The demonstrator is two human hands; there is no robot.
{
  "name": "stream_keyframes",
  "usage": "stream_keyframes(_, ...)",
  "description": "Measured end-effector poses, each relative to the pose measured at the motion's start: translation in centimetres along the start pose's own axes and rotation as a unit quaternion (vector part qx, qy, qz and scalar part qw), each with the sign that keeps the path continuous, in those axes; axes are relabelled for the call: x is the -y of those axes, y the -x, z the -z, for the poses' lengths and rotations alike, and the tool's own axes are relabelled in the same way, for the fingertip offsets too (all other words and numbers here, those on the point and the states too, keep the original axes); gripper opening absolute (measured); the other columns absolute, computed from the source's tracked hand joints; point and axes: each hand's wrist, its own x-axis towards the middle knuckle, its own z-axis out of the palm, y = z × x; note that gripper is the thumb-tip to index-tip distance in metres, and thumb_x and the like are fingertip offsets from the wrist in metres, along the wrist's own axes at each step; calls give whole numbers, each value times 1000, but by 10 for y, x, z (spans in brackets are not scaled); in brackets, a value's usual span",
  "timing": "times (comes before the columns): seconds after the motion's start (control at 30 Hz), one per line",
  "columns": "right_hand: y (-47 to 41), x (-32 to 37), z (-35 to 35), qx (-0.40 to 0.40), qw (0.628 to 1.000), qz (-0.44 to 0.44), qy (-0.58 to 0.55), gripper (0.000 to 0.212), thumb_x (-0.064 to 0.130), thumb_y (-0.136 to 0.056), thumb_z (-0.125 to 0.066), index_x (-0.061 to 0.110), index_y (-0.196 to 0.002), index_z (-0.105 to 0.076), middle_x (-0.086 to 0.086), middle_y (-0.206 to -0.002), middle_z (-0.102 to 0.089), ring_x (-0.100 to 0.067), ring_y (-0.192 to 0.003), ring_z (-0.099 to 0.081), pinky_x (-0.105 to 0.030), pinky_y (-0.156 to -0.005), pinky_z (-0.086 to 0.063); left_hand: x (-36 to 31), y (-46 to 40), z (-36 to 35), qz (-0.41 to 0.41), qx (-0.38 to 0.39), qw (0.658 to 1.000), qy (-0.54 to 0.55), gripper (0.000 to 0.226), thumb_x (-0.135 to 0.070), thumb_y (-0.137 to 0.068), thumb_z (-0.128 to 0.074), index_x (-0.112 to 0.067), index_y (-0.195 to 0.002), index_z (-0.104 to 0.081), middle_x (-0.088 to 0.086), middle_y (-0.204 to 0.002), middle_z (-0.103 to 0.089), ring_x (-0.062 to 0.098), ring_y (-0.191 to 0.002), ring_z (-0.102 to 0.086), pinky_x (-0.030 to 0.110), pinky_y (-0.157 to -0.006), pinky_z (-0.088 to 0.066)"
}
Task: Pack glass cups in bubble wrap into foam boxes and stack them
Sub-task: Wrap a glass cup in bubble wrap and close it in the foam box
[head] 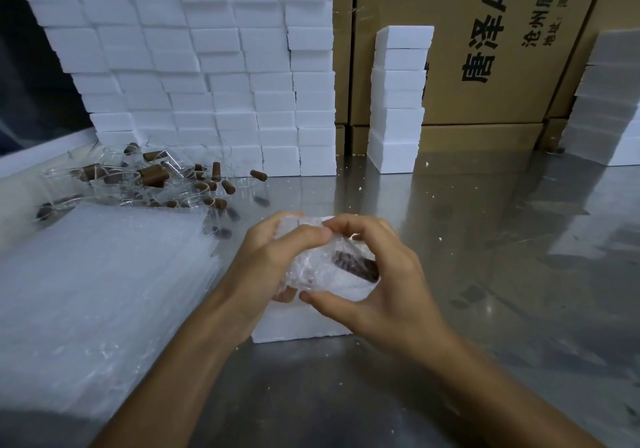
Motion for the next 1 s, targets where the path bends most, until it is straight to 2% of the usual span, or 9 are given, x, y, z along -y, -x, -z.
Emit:
stream_keyframes(0.1,0,4,2,21,994,-69,-81,61,13,-63,-93,23,-114,-60,6,-105,-66,-15,-96,-67,-28,-76,-57,1,1,2,17,69,995,73,39,-51,-60,-69,-19,-84,-72,10,-77,-56,25,-66,-50,28,-47,-31)
stream_keyframes(0.2,-3,6,6,30,974,-122,-187,58,0,-61,-91,18,-108,-62,8,-92,-70,-6,-78,-67,-20,-69,-54,1,1,5,10,150,978,144,33,-46,-74,-62,-16,-85,-73,8,-72,-56,17,-53,-46,20,-40,-23)
stream_keyframes(0.3,-10,5,14,28,951,-163,-260,55,-3,-60,-91,7,-107,-64,2,-87,-72,-11,-76,-68,-23,-68,-56,2,-2,11,3,203,958,202,41,-35,-80,-52,-10,-105,-74,12,-86,-66,19,-58,-55,22,-41,-34)
stream_keyframes(0.37,-13,3,18,27,922,-203,-329,55,-3,-60,-88,0,-110,-64,-10,-90,-72,-22,-75,-69,-30,-64,-58,3,-3,13,2,225,950,218,51,-30,-78,-57,-8,-123,-67,18,-103,-68,25,-68,-64,24,-42,-43)
stream_keyframes(0.43,-15,-1,19,32,897,-231,-376,57,2,-60,-86,-3,-113,-63,-16,-94,-70,-29,-79,-67,-33,-61,-55,5,-4,14,-6,243,947,212,57,-31,-75,-70,-11,-128,-63,19,-111,-67,33,-77,-68,25,-42,-49)
stream_keyframes(0.6,-14,-5,18,46,849,-274,-449,56,9,-64,-80,-5,-116,-64,-16,-96,-68,-29,-82,-63,-30,-71,-54,9,-6,12,-42,195,968,151,63,-42,-70,-85,-17,-125,-66,18,-104,-71,33,-74,-71,24,-49,-55)
stream_keyframes(0.8,-13,-8,18,49,835,-295,-462,56,12,-62,-81,0,-114,-67,-13,-100,-71,-24,-91,-69,-30,-79,-55,12,-7,9,-44,147,979,133,66,-47,-60,-90,-19,-118,-72,14,-99,-72,25,-70,-69,24,-50,-55)
stream_keyframes(0.9,-13,-8,19,55,826,-303,-472,55,8,-64,-80,-3,-116,-66,-16,-104,-70,-27,-95,-68,-34,-85,-56,13,-7,9,-36,144,980,133,58,-37,-64,-87,-16,-116,-72,11,-102,-71,22,-79,-69,27,-56,-57)
stream_keyframes(1.0,-13,-8,20,77,819,-305,-480,53,3,-71,-74,-6,-122,-62,-21,-111,-67,-31,-101,-65,-37,-90,-54,14,-9,10,-34,135,979,147,74,-39,-53,-94,-9,-116,-71,15,-109,-70,26,-95,-68,31,-73,-57)
